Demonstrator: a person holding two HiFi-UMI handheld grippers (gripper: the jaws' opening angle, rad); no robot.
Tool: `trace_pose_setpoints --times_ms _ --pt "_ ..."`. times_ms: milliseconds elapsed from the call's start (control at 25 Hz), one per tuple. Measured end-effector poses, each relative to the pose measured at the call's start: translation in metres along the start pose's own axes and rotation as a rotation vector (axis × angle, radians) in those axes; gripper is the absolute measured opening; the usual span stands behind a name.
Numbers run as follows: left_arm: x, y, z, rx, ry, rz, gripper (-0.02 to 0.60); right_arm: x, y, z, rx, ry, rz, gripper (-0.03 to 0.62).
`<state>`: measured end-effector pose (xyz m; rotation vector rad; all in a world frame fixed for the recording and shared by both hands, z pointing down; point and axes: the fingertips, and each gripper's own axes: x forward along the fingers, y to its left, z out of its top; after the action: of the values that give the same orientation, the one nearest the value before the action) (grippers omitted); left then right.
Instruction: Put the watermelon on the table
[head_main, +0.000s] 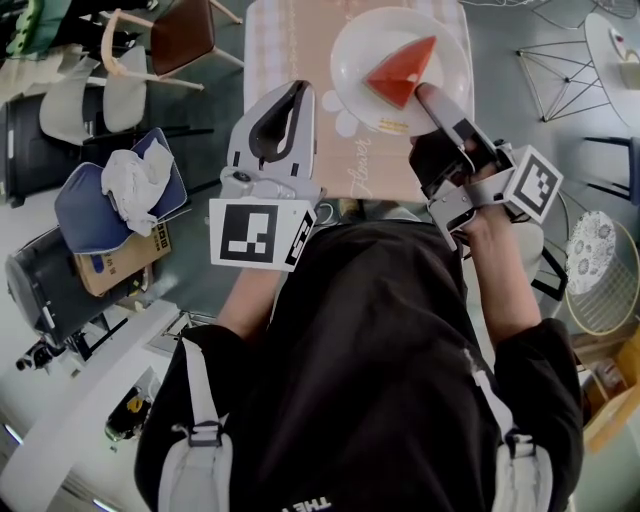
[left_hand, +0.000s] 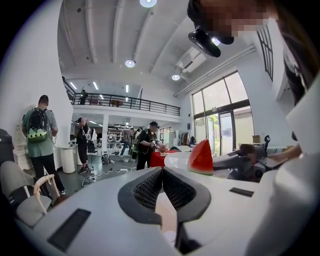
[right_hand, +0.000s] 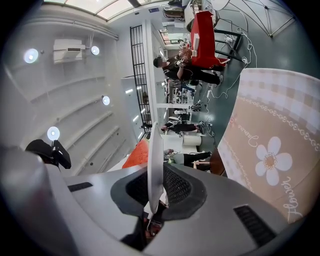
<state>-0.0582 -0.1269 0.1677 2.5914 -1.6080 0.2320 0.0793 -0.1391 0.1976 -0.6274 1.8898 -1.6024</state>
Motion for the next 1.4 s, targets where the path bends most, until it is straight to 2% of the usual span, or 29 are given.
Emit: trace_pose_setpoints --times_ms 600,880,1400 --pt "0.032 -0.004 0.003 0.013 0.009 0.033 0.015 0.01 -0.012 0.033 0.015 0.033 0.02 0.032" --pt "0.032 -0.002 -0.001 0.012 0.021 0.055 0.015 0.013 -0.018 0.035 0.025 0.06 0.019 0.032" --pt "0.025 0.013 -0.013 -0.015 0.03 0.036 0.015 0.023 -0.027 0.025 -0.003 0.061 -0.015 0.032"
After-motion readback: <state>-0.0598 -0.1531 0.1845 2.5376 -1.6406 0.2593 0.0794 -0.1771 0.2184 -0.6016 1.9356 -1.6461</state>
